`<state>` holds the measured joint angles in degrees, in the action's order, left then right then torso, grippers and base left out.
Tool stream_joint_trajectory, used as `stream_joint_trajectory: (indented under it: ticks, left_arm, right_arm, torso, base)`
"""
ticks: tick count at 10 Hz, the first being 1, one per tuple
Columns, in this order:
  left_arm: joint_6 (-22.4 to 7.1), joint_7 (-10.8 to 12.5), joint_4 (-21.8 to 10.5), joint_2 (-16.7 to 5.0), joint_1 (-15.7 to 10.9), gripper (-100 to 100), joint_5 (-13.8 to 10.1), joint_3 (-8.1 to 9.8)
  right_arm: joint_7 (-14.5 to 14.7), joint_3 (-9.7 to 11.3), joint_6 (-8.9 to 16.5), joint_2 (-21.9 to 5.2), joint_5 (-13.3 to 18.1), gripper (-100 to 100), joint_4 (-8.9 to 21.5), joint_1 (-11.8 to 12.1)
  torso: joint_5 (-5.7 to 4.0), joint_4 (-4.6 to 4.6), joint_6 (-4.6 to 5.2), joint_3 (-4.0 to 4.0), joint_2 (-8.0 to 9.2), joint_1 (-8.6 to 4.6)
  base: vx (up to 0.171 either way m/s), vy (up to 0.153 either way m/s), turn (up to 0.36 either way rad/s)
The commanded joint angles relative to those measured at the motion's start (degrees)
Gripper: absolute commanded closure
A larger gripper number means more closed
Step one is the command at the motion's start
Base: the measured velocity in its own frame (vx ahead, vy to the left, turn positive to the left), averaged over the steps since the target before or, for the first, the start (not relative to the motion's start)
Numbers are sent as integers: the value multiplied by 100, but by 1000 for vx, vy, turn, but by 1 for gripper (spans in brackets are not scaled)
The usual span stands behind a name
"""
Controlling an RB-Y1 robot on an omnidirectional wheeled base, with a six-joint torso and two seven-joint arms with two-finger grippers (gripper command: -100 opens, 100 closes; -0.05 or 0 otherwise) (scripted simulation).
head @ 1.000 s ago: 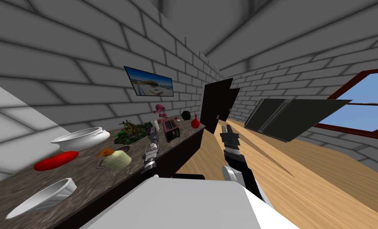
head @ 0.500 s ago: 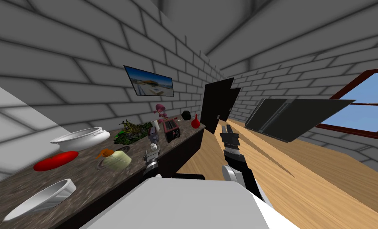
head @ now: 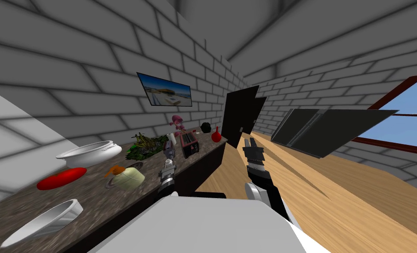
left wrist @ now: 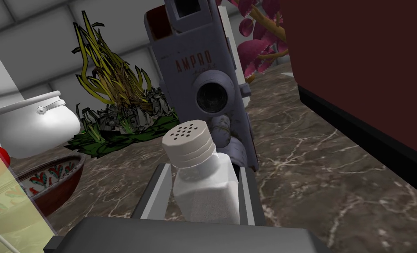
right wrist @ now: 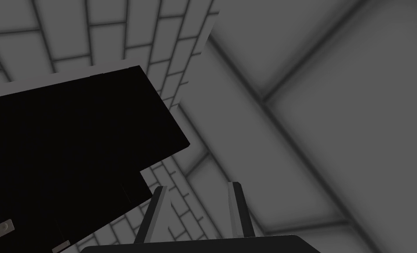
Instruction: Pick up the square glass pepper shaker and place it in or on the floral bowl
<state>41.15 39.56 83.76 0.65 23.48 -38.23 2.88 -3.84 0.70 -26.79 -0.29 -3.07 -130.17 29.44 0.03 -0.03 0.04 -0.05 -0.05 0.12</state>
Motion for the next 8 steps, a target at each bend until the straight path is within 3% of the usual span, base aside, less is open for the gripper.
stream_joint_trajectory:
  ticks: [1, 2, 3, 4, 5, 6, 8]
  left_arm:
    - [0, 0, 0, 0, 0, 100, 0, 0]
    - [-3, 3, -1, 1, 0, 100, -1, -2]
    - [-5, 5, -1, 2, 0, 0, -2, -3]
    - [-5, 5, -1, 2, 0, 100, -2, -3]
    - [-6, 8, -1, 4, -1, 0, -3, -4]
    - [9, -19, -63, -233, -12, 100, 27, 14]
    - [29, -61, -152, -485, -34, 100, 58, 59]
  right_arm:
    - [0, 0, 0, 0, 0, 0, 0, 0]
    - [0, 0, 0, 0, 0, 0, 0, 0]
    - [0, 0, 0, 0, 0, 0, 0, 0]
    - [0, 0, 0, 0, 0, 0, 0, 0]
    - [0, 0, 0, 0, 0, 0, 0, 0]
    - [0, 0, 0, 0, 0, 0, 0, 0]
    - [0, 1, 0, 1, 0, 0, 0, -1]
  torso:
    - [0, 0, 0, 0, 0, 0]
    - [-2, 0, -1, 0, 0, -1]
    - [-3, 0, -2, 0, 0, -2]
    - [-3, 0, -2, 0, 0, -3]
    - [-5, 0, -2, 0, 0, -4]
    - [-5, 0, -2, 0, 0, -4]
    - [-16, 1, -2, 17, 36, -34]
  base:
    - [0, 0, 0]
    - [0, 0, 0]
    - [0, 0, 0]
    - [0, 0, 0]
    - [0, 0, 0]
    - [-65, -43, -71]
    - [-118, -76, -54]
